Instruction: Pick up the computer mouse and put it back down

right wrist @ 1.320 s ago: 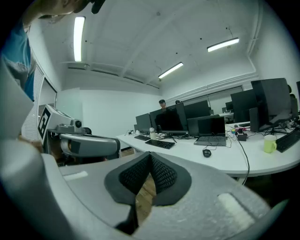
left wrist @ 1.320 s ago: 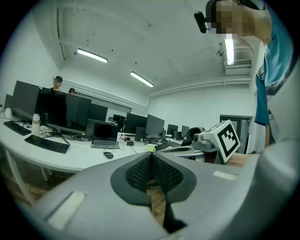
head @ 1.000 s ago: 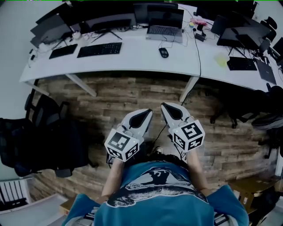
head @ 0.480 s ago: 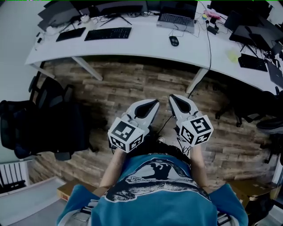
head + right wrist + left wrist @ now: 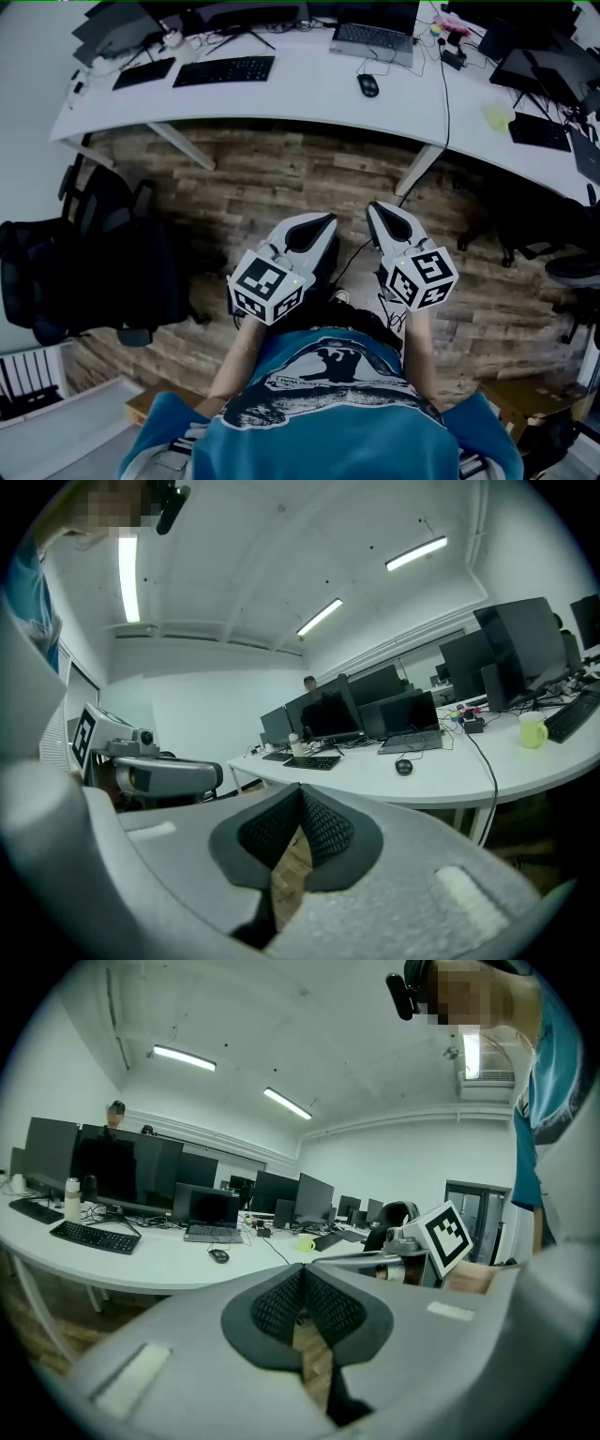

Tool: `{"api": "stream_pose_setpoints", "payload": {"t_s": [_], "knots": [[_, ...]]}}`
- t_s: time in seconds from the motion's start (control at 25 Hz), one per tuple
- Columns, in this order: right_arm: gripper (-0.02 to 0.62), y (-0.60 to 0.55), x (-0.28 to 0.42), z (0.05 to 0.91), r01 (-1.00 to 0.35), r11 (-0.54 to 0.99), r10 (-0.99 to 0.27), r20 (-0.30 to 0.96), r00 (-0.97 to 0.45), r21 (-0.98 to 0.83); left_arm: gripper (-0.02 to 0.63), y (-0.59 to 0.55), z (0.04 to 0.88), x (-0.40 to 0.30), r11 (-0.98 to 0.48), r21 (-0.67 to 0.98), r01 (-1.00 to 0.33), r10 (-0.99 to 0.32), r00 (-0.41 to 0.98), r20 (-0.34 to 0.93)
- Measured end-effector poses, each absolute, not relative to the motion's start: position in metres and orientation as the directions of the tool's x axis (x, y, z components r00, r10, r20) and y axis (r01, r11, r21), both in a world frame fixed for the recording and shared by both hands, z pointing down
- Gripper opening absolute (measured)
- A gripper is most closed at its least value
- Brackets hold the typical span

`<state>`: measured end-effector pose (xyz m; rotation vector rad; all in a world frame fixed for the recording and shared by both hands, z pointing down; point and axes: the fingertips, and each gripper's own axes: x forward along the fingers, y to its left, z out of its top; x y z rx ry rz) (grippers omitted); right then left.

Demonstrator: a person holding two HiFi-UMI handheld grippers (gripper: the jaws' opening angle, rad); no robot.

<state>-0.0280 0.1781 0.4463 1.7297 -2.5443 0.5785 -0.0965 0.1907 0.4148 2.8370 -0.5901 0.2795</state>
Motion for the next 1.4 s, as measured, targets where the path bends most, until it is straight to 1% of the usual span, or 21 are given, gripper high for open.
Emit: {"api": "stream_pose_setpoints", "payload": {"t_s": [0.32, 0.6, 0.88, 1.12, 1.4], "knots": [[0.002, 0.121, -0.008, 0.457, -0.909, 0.29, -0.897, 0.246, -0.367, -0.299, 0.012, 0.112, 0.422, -0.076, -0.895, 0.201, -0.398, -0.356, 0.909, 0.216], [0.002, 0.034, 0.024, 0.447, -0.931, 0.22, -0.914, 0.273, -0.301, -0.291, 0.012, 0.025, 0.412, -0.042, -0.924, 0.211, -0.318, -0.278, 0.939, 0.202], [0.002, -0.043, 0.031, 0.448, -0.934, 0.186, -0.914, 0.296, -0.279, -0.305, 0.012, -0.054, 0.416, -0.027, -0.933, 0.237, -0.271, -0.223, 0.952, 0.21], [0.002, -0.085, 0.033, 0.452, -0.939, 0.154, -0.912, 0.321, -0.254, -0.307, 0.012, -0.101, 0.421, -0.021, -0.935, 0.258, -0.243, -0.191, 0.959, 0.21], [0.002, -0.11, 0.03, 0.453, -0.943, 0.144, -0.909, 0.335, -0.246, -0.301, 0.012, -0.126, 0.425, -0.021, -0.934, 0.281, -0.222, -0.165, 0.963, 0.211]]}}
